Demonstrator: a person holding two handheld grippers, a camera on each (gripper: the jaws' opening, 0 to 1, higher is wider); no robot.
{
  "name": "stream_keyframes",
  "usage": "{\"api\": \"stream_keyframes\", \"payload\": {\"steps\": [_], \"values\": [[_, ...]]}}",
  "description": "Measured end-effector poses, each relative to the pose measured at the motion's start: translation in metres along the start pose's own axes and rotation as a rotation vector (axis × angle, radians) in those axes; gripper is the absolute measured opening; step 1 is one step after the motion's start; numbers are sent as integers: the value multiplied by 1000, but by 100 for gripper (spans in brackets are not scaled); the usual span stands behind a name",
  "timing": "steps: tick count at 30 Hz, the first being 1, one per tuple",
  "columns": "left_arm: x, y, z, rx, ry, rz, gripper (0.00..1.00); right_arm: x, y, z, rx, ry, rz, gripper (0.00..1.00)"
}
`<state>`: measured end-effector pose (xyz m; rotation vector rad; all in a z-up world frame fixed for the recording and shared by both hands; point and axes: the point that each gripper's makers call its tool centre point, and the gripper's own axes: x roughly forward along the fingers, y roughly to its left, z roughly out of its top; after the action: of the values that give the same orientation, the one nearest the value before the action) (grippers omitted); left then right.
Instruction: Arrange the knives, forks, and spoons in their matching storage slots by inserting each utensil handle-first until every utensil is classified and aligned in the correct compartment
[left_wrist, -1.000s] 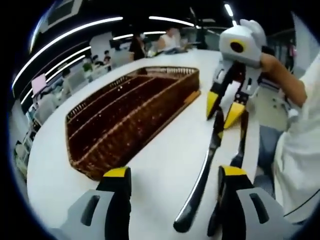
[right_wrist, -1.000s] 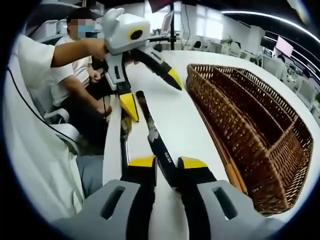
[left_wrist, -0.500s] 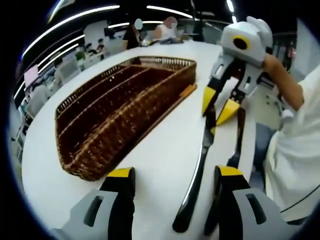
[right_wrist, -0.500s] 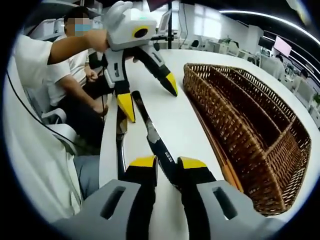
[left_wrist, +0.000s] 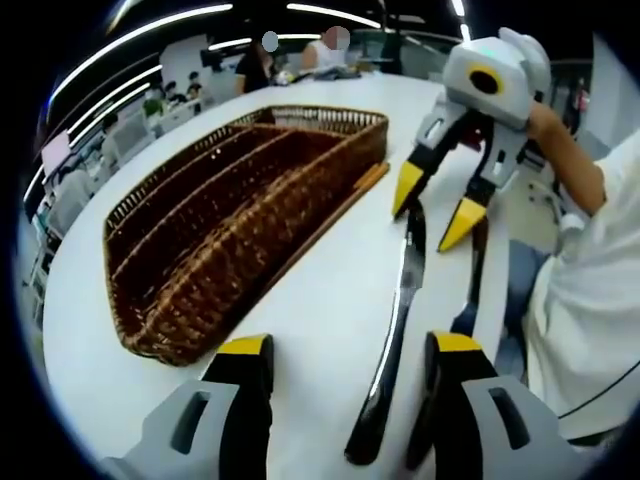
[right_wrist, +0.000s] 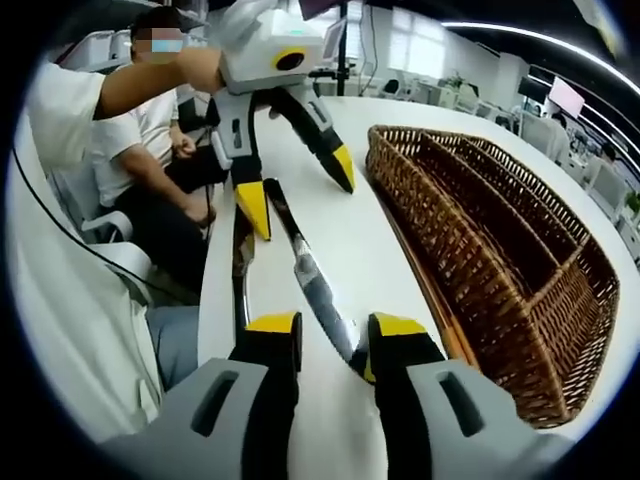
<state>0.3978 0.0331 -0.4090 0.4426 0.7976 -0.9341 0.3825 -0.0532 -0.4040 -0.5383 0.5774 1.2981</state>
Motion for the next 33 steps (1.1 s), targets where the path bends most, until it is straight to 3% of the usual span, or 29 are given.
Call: {"api": "stream_keyframes", "payload": {"steps": [2,4,6,15,18,25,33], "values": [[0,0,1,22,9,-20,53,0,2,-1,2,-2,1,17],[2,-14,5,81,19,-65,44,1,2,-1,2,1,2,17],[4,-20,8,87,21,-68,41,1,1,-2,39,1,-1,16],[6,-11,12,89,97,-63,38,4,2,-2,182,-8,-4,16],[9,-20,16,110,118,-74,35,5,-3,-1,249,-18,-2,16],[8,-19,12,115,120,-80,34,5,-8,-1,303,-22,-2,15],[8,-25,12,114,146,-75,33,6,-10,0,444,-14,33,15]]}}
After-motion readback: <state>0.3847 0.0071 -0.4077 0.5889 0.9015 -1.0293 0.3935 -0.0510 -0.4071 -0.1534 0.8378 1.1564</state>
